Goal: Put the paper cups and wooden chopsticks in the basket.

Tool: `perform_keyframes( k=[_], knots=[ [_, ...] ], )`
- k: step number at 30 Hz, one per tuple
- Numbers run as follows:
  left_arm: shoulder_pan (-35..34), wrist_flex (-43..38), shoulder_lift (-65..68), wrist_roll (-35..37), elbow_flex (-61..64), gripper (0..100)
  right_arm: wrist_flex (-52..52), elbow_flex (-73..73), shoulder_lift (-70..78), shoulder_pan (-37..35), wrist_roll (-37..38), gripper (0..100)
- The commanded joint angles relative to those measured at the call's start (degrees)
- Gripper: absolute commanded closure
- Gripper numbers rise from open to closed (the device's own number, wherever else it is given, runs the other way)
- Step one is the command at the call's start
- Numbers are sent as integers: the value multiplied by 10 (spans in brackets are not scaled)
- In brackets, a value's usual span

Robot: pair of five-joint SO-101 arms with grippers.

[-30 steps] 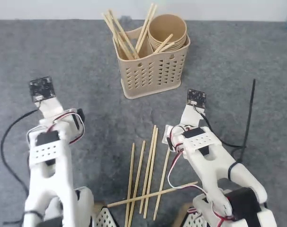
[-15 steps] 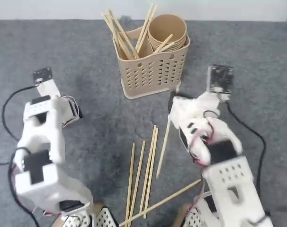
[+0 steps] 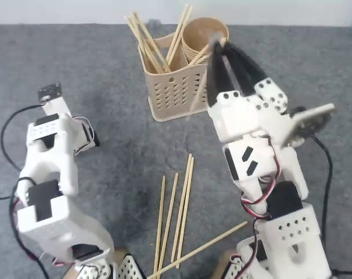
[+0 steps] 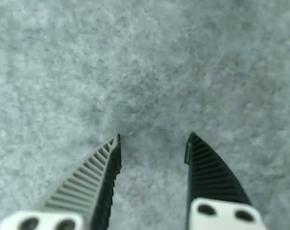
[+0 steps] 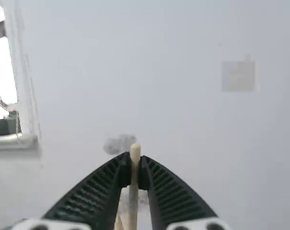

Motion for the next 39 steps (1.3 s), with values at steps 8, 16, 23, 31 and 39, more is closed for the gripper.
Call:
perform_keyframes(
  k=[8, 16, 23, 31, 39],
  knots=[
    [2, -20, -28, -3, 1, 797, -63, -342, 311, -13, 52, 991],
    [2, -21, -28, -3, 0, 797, -7, -514, 480, -15, 53, 989],
    [2, -22, -28, -4, -1, 797, 136, -517, 516, -13, 9, 891],
    [2, -22, -28, -4, -1, 797, 212, -520, 488, -27, -19, 836],
    [2, -22, -28, -4, -1, 797, 449, -520, 326, -69, -20, 836]
  ],
)
